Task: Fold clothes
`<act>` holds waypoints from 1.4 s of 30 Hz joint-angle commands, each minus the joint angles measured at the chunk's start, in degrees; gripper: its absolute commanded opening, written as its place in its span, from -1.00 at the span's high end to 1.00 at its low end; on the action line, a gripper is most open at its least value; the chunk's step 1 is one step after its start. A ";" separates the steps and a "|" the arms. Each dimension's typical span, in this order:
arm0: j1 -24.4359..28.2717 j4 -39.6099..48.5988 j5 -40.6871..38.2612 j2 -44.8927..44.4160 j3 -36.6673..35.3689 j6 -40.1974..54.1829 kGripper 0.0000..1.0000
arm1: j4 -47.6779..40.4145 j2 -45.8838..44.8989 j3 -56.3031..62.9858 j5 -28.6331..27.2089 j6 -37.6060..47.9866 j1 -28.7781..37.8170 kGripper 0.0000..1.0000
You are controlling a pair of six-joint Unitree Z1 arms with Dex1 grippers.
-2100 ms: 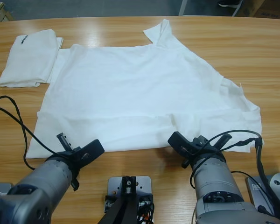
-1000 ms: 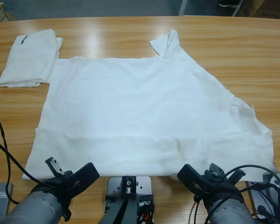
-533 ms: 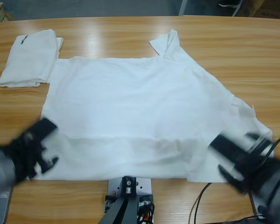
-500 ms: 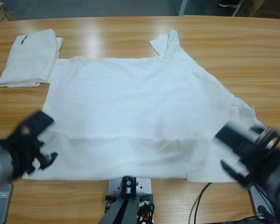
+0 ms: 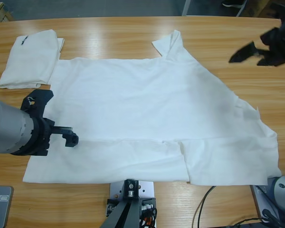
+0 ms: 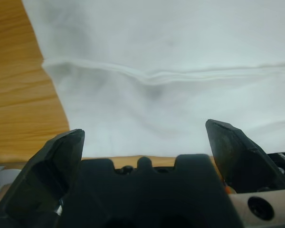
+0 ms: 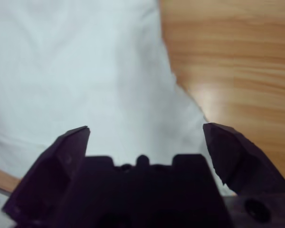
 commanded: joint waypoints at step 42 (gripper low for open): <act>1.44 -0.94 -5.58 8.00 1.17 2.09 -0.90 | -35.94 18.96 22.99 38.38 21.89 -20.42 -0.70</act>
